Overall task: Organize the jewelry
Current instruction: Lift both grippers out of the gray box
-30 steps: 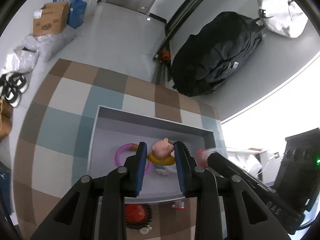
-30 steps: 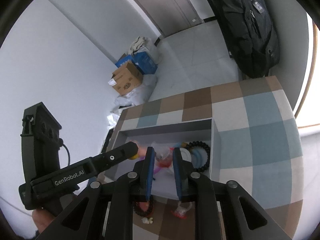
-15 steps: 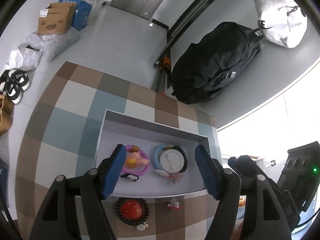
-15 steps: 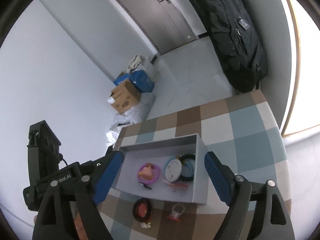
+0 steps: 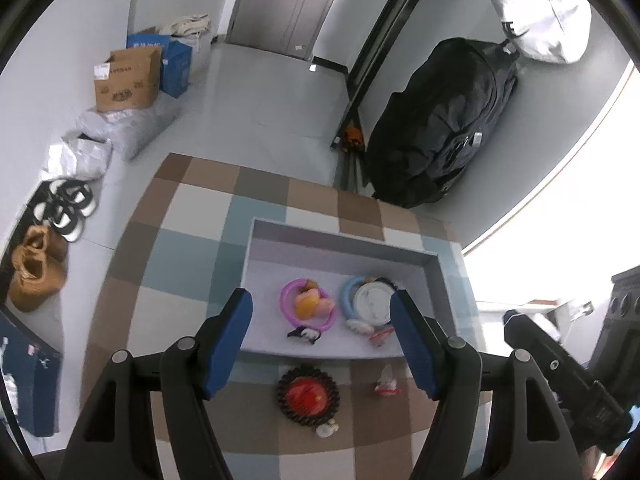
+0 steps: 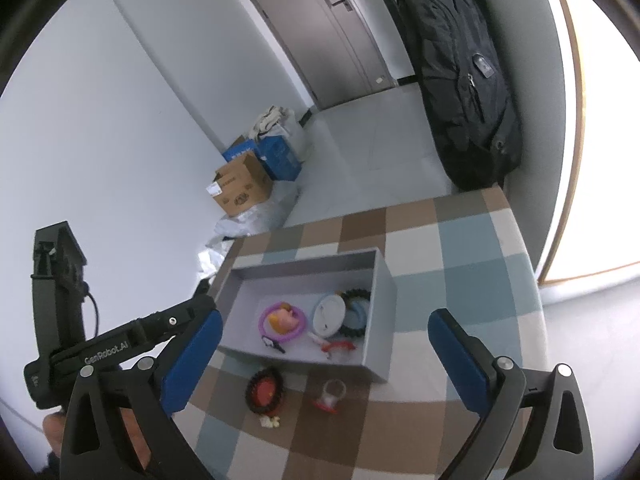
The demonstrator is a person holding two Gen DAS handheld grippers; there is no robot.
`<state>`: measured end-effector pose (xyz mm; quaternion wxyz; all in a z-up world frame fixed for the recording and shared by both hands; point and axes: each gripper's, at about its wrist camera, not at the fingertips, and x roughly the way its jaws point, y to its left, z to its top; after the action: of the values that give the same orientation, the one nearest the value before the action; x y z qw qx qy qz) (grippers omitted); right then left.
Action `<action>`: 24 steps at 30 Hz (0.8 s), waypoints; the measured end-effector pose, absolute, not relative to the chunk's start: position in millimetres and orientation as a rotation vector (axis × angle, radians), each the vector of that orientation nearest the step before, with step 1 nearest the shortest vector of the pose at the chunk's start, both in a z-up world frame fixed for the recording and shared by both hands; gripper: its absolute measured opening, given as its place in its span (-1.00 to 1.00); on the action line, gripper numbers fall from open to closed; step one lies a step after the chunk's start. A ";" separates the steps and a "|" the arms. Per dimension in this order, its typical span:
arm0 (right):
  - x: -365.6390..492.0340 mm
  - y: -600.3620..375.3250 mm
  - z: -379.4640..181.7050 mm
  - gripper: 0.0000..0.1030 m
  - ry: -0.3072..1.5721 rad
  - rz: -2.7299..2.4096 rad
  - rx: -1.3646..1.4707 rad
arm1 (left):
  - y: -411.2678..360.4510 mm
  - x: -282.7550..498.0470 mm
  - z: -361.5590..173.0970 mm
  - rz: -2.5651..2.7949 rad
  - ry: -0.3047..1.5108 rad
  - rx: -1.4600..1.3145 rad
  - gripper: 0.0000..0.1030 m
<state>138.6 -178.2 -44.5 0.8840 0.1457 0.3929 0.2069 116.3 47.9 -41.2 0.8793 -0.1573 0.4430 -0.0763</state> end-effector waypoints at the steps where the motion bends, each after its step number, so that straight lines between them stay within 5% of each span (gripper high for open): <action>1: 137.0 -177.3 -45.7 1.00 0.823 0.432 0.297 | 47.1 114.4 -41.8 -0.153 0.923 -0.318 0.30; 24: 93.2 -166.2 -84.0 1.00 0.948 0.403 0.167 | 37.9 55.0 -78.9 -0.070 0.988 -0.190 0.44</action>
<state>93.2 -166.2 -84.0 0.8670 0.0799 0.4526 0.1925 55.0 37.9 -78.9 0.8755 -0.0908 0.4734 -0.0336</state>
